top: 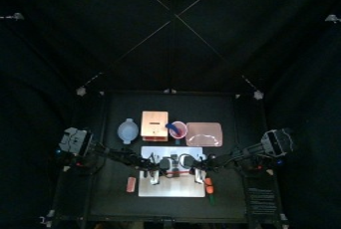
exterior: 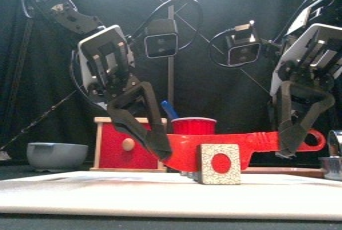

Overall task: Place sushi on board then cut the sushi with the knife then place the pieces on the plate
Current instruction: Cut the sushi into 4 pieces

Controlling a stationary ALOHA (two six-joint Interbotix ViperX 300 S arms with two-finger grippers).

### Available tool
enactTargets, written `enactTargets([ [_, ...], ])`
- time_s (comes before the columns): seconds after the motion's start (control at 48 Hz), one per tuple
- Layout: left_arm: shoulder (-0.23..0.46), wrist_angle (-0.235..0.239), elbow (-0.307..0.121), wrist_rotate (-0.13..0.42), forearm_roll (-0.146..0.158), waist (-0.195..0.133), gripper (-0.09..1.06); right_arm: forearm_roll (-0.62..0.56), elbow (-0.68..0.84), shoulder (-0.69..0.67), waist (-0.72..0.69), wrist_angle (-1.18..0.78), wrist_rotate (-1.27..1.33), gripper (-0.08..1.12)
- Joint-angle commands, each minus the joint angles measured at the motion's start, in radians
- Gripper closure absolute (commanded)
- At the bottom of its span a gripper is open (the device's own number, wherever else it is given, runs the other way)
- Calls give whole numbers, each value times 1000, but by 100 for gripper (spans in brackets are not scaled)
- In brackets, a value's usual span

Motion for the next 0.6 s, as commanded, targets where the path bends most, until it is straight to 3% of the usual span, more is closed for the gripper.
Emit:
enactTargets([
  [0.021,-8,8,2,0,-9,-40,55,18,3,0,5,3,14,72],
  [0.604,-15,8,-5,3,-34,-63,55,71,-34,14,61,18,14,73],
])
